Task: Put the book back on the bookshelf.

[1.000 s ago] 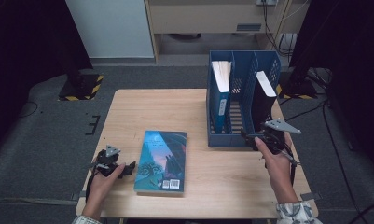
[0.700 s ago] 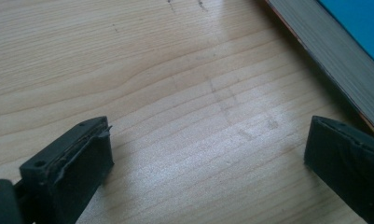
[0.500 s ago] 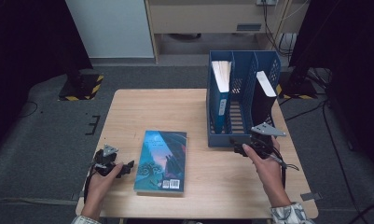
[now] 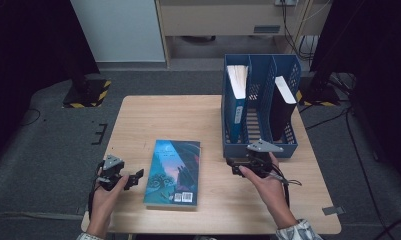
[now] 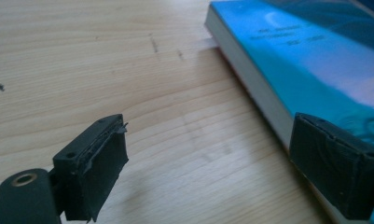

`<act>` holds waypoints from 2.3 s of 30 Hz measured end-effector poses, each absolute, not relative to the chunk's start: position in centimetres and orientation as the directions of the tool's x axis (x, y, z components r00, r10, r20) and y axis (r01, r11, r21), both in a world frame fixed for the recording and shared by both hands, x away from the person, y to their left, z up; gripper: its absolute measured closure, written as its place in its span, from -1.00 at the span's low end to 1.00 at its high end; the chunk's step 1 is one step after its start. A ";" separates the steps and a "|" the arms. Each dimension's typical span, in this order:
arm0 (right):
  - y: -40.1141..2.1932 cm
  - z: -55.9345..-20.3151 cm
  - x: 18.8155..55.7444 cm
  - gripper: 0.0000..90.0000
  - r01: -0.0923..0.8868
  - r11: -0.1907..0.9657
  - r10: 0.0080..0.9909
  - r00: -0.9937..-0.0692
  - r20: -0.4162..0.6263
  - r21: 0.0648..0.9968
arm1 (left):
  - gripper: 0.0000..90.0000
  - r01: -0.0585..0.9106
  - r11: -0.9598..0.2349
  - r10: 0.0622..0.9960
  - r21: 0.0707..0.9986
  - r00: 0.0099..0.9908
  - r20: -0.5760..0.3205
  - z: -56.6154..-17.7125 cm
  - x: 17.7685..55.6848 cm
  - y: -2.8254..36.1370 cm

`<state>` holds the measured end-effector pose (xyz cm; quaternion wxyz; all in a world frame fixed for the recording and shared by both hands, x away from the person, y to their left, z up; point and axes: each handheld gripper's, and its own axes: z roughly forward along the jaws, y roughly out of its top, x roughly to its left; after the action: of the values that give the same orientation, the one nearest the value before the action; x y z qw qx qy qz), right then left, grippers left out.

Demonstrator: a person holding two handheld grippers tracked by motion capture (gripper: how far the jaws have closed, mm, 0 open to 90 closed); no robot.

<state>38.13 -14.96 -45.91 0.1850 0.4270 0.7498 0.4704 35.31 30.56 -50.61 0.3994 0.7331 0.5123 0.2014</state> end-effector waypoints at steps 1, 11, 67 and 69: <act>-14.5 -46.1 38.1 -0.75 0.466 0.203 0.807 -0.578 0.123 0.861 | -0.76 0.586 -0.147 0.908 0.797 0.399 -0.126 -50.4 35.2 30.3; -9.7 -47.8 37.6 -0.70 0.482 0.293 0.740 -0.661 0.124 0.826 | -0.76 0.566 -0.229 0.847 0.792 0.516 -0.123 -50.4 35.1 27.0; -3.9 -53.6 38.5 -0.99 0.590 0.381 0.530 -0.770 0.355 0.712 | -0.68 0.606 -0.278 0.766 0.746 0.608 -0.208 -51.8 36.1 25.1; -3.9 -53.6 38.5 -0.99 0.590 0.382 0.530 -0.771 0.355 0.711 | -0.70 0.610 -0.271 0.764 0.745 0.607 -0.219 -51.9 36.4 25.1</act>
<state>38.50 -3.90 -53.58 -0.0342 0.3370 0.8306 0.4419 36.35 25.12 -51.90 0.4201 0.7920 0.4335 0.0917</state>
